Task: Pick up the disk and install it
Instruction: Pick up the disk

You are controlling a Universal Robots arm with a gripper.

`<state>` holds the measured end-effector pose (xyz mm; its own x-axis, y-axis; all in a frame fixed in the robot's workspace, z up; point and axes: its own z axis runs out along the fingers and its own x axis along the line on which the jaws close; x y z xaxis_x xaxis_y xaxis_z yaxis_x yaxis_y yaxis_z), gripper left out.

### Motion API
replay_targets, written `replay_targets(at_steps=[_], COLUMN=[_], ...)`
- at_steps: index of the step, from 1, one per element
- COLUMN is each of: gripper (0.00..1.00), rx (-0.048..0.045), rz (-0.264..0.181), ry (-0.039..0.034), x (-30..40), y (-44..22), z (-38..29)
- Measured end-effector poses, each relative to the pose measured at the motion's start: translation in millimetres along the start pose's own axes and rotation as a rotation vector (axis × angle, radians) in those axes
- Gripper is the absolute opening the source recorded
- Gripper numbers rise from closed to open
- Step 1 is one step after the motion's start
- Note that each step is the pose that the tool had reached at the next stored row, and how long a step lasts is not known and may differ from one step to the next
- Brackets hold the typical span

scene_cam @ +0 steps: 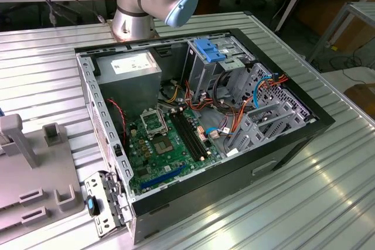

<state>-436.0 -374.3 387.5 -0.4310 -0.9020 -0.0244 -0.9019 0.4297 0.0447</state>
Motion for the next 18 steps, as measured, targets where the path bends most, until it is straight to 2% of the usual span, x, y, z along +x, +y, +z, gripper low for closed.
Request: replay_targets(at_steps=[5, 7, 8, 10, 15, 18], gripper=[0.11, 0.11, 0.11, 0.11, 0.11, 0.11], rx=[-0.0023, -0.0039, -0.0045, -0.0062, -0.0083, -0.0068], rz=[-0.105, -0.173, -0.194, -0.268, -0.378, -0.424], ry=[0.0046, 0.0075, 0.0085, 0.0118, 0.0165, 0.0181], x=[0.1, 0.1, 0.1, 0.1, 0.1, 0.2], y=[-0.1, 0.0, -0.1, -0.1, -0.2, -0.1], z=[1.8, 2.6, 2.8, 3.5, 4.8, 5.3])
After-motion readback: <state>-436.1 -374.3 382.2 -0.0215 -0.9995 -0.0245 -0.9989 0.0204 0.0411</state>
